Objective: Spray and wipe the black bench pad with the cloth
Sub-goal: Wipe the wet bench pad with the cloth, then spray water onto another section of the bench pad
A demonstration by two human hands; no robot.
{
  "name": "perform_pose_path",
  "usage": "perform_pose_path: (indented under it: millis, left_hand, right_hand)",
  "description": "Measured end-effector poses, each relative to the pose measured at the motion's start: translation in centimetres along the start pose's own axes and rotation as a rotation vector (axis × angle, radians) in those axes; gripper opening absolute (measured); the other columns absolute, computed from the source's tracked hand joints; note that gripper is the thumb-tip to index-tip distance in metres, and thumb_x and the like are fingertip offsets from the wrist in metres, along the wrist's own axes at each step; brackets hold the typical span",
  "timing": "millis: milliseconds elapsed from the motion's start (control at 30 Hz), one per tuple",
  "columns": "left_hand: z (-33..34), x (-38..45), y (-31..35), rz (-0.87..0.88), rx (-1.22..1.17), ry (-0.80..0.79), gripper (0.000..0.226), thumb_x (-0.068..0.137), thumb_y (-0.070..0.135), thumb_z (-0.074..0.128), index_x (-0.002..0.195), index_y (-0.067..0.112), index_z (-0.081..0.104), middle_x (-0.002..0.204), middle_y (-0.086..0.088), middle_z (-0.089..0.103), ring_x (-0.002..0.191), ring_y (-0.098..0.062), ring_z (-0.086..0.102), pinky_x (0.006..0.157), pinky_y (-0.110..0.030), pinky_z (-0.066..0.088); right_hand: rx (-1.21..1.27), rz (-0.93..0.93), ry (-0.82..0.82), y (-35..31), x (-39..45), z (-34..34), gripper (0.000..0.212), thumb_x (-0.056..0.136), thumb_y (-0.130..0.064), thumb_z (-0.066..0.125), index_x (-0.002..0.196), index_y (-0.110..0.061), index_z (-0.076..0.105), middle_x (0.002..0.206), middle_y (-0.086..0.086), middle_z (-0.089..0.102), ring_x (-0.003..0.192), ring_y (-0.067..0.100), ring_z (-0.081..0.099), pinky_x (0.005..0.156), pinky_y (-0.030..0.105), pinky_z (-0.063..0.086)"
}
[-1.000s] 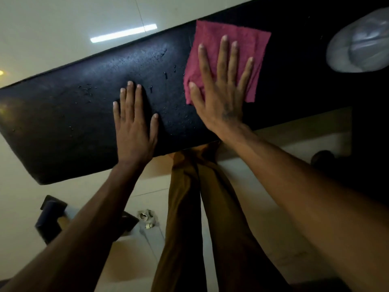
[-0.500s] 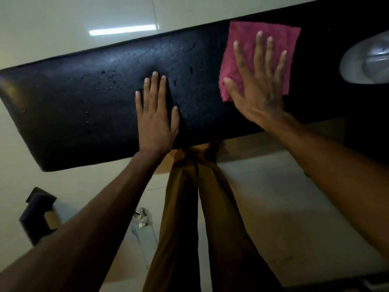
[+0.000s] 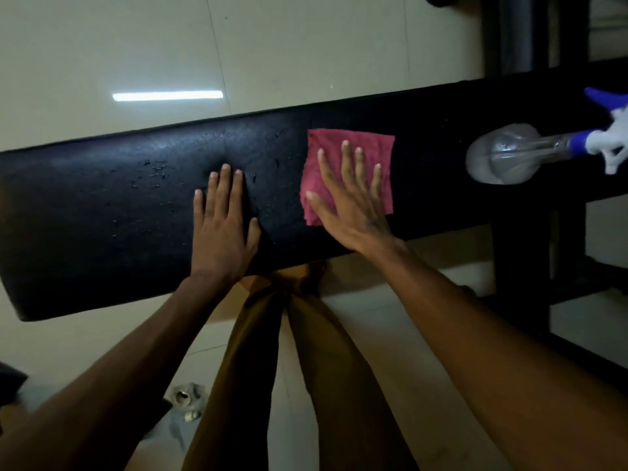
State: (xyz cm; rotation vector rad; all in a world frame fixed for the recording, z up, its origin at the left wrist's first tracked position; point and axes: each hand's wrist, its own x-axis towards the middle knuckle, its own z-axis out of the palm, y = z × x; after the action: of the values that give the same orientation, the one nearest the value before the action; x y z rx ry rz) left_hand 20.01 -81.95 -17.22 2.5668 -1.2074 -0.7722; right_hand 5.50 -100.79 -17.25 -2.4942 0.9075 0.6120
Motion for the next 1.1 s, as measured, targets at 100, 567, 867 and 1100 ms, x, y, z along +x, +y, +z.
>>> perform_pose_path:
  millis: [100,567,867,1100]
  left_hand:
    - [-0.4,0.2,0.5,-0.038,-0.032,-0.003,0.074,0.100,0.025,0.052,0.161,0.009,0.013,0.170,-0.012,0.005,0.157,-0.027,-0.001,0.128,-0.045,-0.001]
    - [1.4,3.7,18.5,0.291,-0.158,0.013,0.066,0.095,0.012,0.063,0.154,0.005,0.035,0.162,-0.017,0.032,0.147,-0.030,0.033,0.119,-0.035,0.022]
    - [9.7,7.4,28.7,0.198,-0.013,-0.010,0.069,0.099,0.038,0.030,0.158,0.002,0.025,0.167,-0.015,0.018,0.156,-0.028,0.014,0.127,-0.050,0.014]
    - [11.3,7.2,29.3,0.113,0.052,0.012,0.071,0.100,0.043,0.022,0.161,0.006,0.014,0.170,-0.011,0.006,0.157,-0.024,0.001,0.128,-0.044,0.001]
  right_hand:
    - [0.099,0.003,0.014,-0.9,0.3,-0.4,0.078,0.100,-0.065,0.029,0.160,-0.032,-0.008,0.167,0.011,-0.020,0.153,0.030,-0.022,0.121,0.055,-0.018]
    - [1.039,0.658,0.773,14.6,-12.9,-6.3,0.073,0.093,-0.026,0.065,0.155,-0.013,0.029,0.148,0.001,0.050,0.133,0.019,0.051,0.115,0.033,0.039]
    - [0.812,-0.024,0.832,23.2,-5.9,-13.1,0.081,0.085,-0.026,0.076,0.149,0.005,0.036,0.154,0.018,0.042,0.140,0.031,0.046,0.117,0.041,0.038]
    - [0.915,-0.114,0.795,21.7,-4.3,-14.6,0.037,0.087,-0.012,0.048,0.117,0.008,0.058,0.110,0.022,0.064,0.089,0.032,0.065,0.082,0.047,0.055]
